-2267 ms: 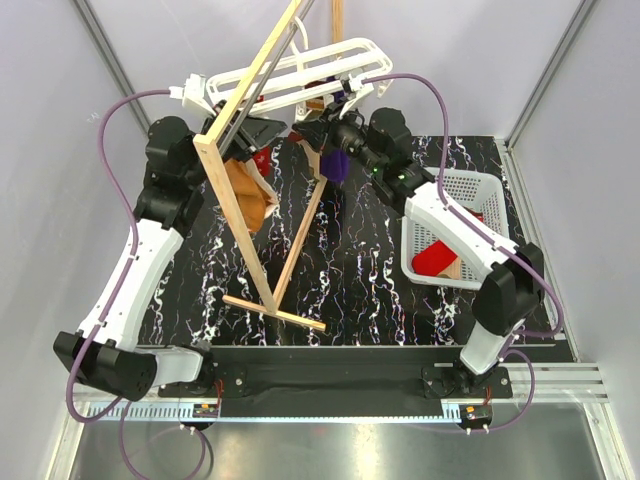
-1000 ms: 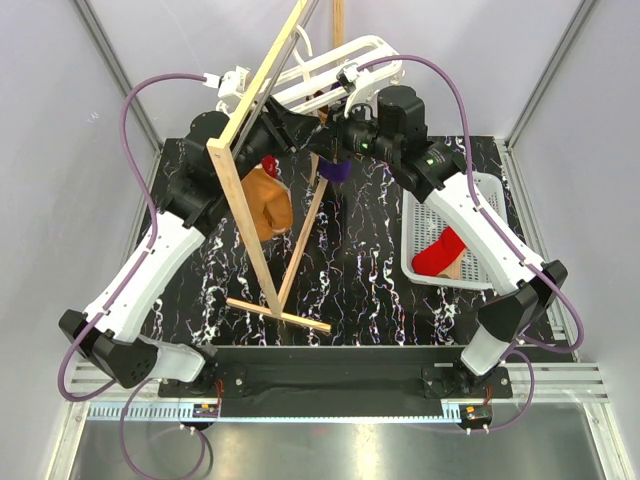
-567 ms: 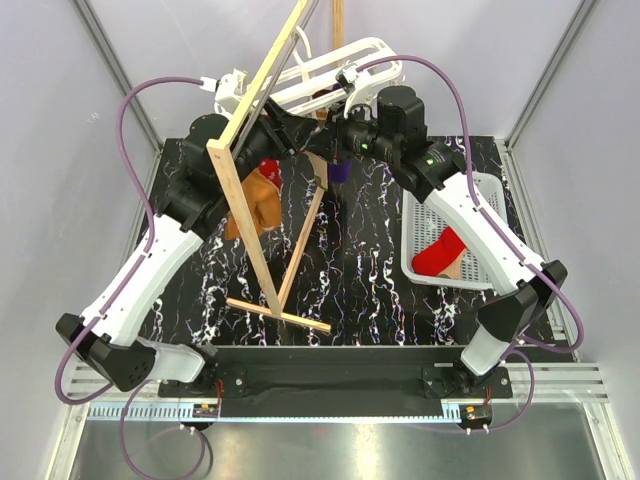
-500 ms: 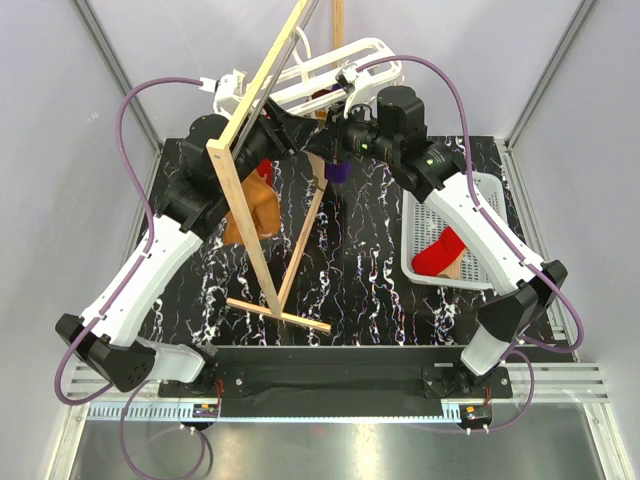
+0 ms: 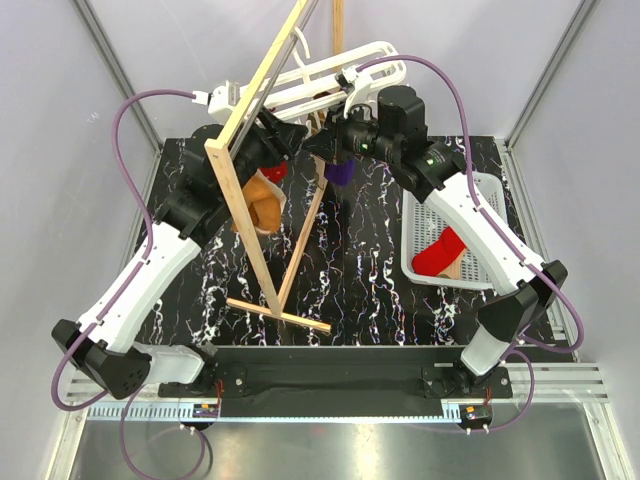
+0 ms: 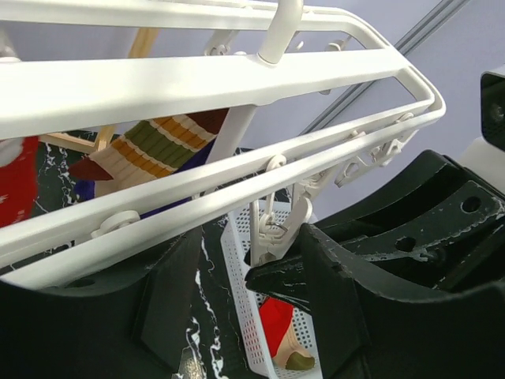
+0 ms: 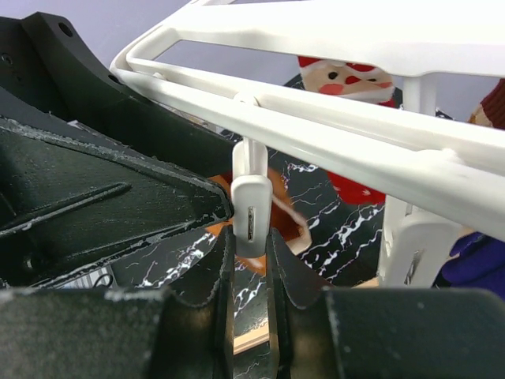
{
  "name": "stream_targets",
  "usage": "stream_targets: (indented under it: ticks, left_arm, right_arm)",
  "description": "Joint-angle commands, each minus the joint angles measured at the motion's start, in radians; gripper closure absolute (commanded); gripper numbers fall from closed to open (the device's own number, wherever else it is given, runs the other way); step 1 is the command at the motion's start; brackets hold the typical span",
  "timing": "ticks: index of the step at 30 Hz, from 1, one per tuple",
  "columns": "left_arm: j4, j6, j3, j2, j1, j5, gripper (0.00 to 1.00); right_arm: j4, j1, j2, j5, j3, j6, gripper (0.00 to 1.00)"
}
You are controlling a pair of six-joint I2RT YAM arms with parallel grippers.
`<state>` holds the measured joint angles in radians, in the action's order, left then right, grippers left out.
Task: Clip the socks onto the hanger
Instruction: Open the clamp at the hanger.
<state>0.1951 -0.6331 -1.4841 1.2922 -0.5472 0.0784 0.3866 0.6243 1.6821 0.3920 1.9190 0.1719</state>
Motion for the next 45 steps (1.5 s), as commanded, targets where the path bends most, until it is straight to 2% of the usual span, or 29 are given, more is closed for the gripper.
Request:
stream_targets:
  ticks: [1, 9, 17, 22, 23, 24, 27, 29, 30, 31, 34, 38, 41, 42, 44, 45]
  left_arm:
    - [-0.022, 0.000, -0.048, 0.015, 0.007, 0.040, 0.42]
    - [-0.037, -0.022, -0.067, 0.045, 0.009, 0.018, 0.42]
    - [-0.074, -0.051, -0.077, 0.087, 0.007, -0.068, 0.43]
    - [-0.069, -0.043, -0.088, 0.094, 0.007, -0.054, 0.46]
    - [-0.078, -0.039, -0.087, 0.094, 0.007, -0.054, 0.49]
    - [-0.080, -0.034, -0.088, 0.094, 0.007, -0.057, 0.72]
    - [-0.088, -0.024, -0.084, 0.093, 0.007, -0.063, 1.00]
    - [-0.083, -0.017, -0.079, 0.091, 0.007, -0.058, 1.00]
    - [-0.080, -0.016, -0.079, 0.090, 0.007, -0.055, 1.00]
    - [-0.074, -0.014, -0.081, 0.088, 0.007, -0.051, 1.00]
    - [-0.042, -0.001, -0.097, 0.087, 0.007, -0.046, 1.00]
    - [0.027, 0.026, -0.127, 0.082, 0.007, -0.034, 1.00]
    - [0.046, 0.047, -0.124, 0.071, 0.007, -0.029, 1.00]
    - [0.046, 0.052, -0.117, 0.068, 0.007, -0.032, 1.00]
    - [0.044, 0.058, -0.114, 0.064, 0.009, -0.049, 1.00]
    - [0.043, 0.061, -0.113, 0.064, 0.010, -0.054, 1.00]
  right_arm:
    - [0.014, 0.008, -0.025, 0.056, 0.009, 0.000, 1.00]
    - [0.008, 0.006, -0.030, 0.061, -0.005, 0.001, 1.00]
    - [0.003, 0.006, -0.038, 0.070, -0.015, 0.000, 1.00]
    - [-0.002, 0.006, -0.045, 0.074, -0.025, -0.002, 1.00]
    - [-0.002, 0.008, -0.045, 0.076, -0.026, -0.003, 1.00]
    - [0.001, 0.006, -0.047, 0.076, -0.026, -0.006, 1.00]
    - [0.006, 0.006, -0.051, 0.065, -0.032, -0.011, 1.00]
    - [0.006, 0.006, -0.061, 0.054, -0.046, -0.008, 0.92]
    - [0.011, 0.006, -0.065, 0.032, -0.049, -0.008, 0.80]
    - [0.015, 0.006, -0.071, 0.016, -0.058, -0.005, 0.60]
    - [0.069, 0.006, -0.099, -0.086, -0.075, 0.003, 0.38]
    - [0.168, 0.006, -0.177, -0.280, -0.139, 0.008, 0.33]
    - [0.265, -0.006, -0.231, -0.496, -0.210, -0.011, 0.31]
    - [0.332, -0.020, -0.239, -0.597, -0.236, -0.011, 0.30]
    - [0.398, -0.069, -0.252, -0.675, -0.267, 0.008, 0.30]
    - [0.450, -0.136, -0.257, -0.714, -0.285, 0.035, 0.30]
